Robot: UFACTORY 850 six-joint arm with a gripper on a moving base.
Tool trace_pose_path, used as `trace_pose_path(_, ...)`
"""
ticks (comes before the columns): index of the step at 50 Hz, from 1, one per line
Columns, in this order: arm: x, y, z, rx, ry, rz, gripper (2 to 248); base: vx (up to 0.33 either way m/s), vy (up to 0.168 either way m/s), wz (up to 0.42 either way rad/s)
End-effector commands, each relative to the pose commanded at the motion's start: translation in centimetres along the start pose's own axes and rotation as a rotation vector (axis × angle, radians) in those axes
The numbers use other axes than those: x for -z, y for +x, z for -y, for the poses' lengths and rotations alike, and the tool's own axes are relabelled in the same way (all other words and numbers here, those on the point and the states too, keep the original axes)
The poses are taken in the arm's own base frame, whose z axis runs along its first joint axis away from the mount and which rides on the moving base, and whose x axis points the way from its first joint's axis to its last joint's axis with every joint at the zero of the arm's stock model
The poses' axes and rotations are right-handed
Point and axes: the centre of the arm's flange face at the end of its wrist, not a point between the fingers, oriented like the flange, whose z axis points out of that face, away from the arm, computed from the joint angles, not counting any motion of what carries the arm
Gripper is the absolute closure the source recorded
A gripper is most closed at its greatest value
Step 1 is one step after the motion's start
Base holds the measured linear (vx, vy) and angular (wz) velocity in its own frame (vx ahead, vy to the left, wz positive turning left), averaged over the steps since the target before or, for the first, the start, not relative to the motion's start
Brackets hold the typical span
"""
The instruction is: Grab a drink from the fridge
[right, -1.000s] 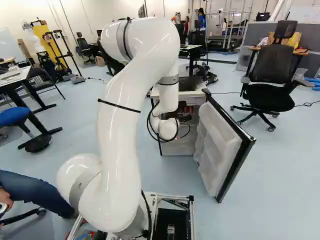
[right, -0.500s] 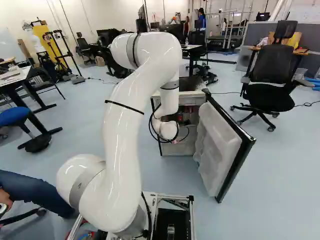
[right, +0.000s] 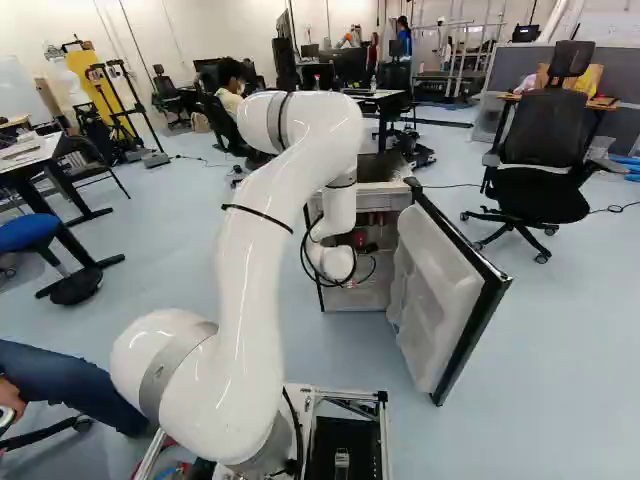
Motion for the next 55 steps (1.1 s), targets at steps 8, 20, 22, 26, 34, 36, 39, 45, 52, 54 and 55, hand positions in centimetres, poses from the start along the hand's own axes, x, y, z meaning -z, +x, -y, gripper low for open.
trace_pose_path(8, -0.6, -0.8, 0.1, -0.002, 0.003, 0.009, 3, 0.0, 0.0, 0.0)
trace_pose_path(20, -1.6, -2.1, 0.3, -0.005, 0.006, 0.023, 3, 0.0, 0.0, 0.0)
trace_pose_path(22, -1.8, -2.3, 0.3, -0.005, 0.007, 0.025, 3, 0.0, 0.0, 0.0)
trace_pose_path(26, -2.1, -2.7, 0.3, -0.006, 0.008, 0.028, 3, 0.0, 0.0, 0.0)
trace_pose_path(34, -2.9, -3.4, 0.4, -0.007, 0.008, 0.02, 3, 0.0, 0.0, 0.0)
trace_pose_path(36, -3.1, -3.6, 0.4, -0.007, 0.008, 0.017, 3, 0.0, 0.0, 0.0)
trace_pose_path(39, -3.5, -3.8, 0.5, -0.007, 0.007, 0.011, 3, 0.0, 0.0, 0.0)
trace_pose_path(45, -4.2, -4.2, 0.5, -0.006, 0.007, -0.003, 3, 0.0, 0.0, 0.0)
trace_pose_path(52, -5.1, -4.7, 0.6, -0.006, 0.005, -0.024, 3, 0.0, 0.0, 0.0)
trace_pose_path(54, -5.4, -4.8, 0.6, -0.005, 0.004, -0.03, 3, 0.0, 0.0, 0.0)
trace_pose_path(55, -5.5, -4.9, 0.6, -0.005, 0.004, -0.033, 3, 0.0, 0.0, 0.0)
